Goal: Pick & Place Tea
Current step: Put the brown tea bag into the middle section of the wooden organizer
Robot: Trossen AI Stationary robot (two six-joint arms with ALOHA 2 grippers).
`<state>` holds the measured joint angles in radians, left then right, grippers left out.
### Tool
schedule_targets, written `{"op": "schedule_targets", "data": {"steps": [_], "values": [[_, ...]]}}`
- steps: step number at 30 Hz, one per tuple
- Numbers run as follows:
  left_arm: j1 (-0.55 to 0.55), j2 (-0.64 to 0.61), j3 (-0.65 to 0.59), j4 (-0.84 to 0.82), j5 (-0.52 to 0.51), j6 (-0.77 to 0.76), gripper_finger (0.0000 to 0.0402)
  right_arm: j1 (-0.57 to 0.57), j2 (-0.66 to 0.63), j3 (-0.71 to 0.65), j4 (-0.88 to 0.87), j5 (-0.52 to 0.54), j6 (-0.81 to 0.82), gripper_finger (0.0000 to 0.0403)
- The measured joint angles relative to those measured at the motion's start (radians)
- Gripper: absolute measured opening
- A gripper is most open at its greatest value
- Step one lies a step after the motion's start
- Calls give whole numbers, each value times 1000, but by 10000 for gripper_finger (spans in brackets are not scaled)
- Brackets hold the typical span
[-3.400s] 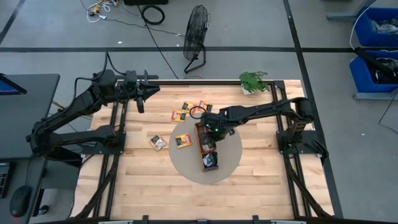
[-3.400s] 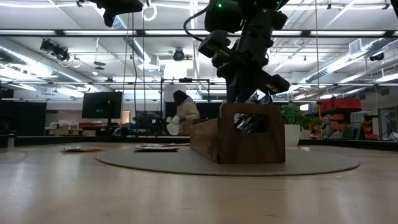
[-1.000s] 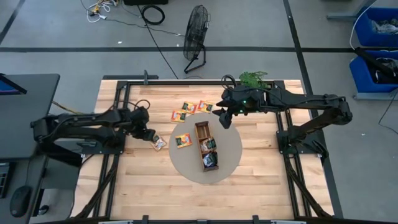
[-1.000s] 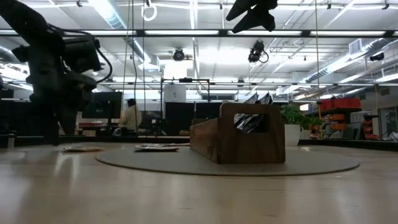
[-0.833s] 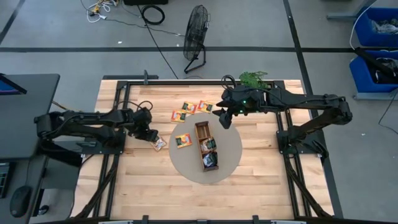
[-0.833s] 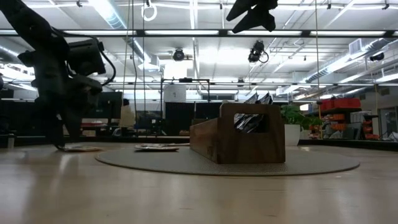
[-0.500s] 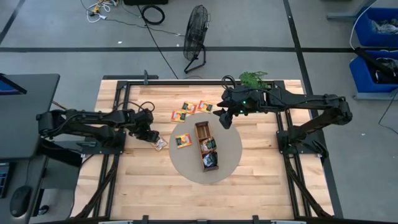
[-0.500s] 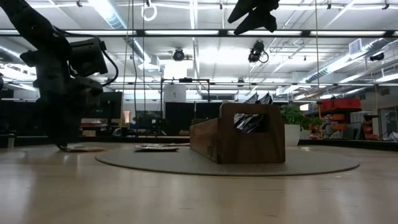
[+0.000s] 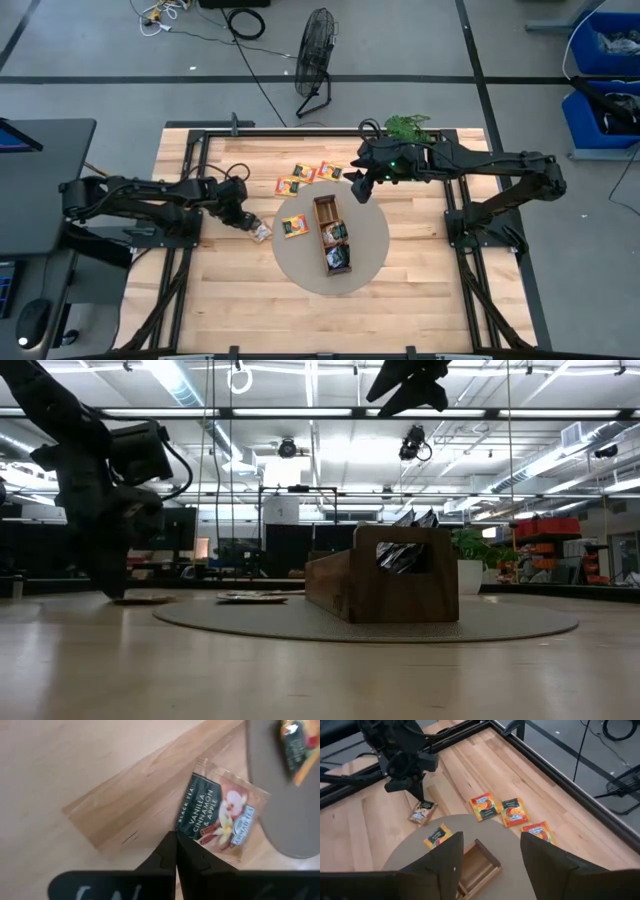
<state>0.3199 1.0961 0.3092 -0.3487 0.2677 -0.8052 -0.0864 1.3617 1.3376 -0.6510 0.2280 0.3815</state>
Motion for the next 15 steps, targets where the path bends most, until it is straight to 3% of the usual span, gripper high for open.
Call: {"op": "schedule_targets", "data": {"steps": [9, 15], "values": [[-6, -116, 7, 62, 19, -7, 1, 0, 1, 0, 21, -44, 69, 204], [-6, -206, 90, 62, 27, 33, 1, -35, 13, 0, 84, -209, 143, 204]]}}
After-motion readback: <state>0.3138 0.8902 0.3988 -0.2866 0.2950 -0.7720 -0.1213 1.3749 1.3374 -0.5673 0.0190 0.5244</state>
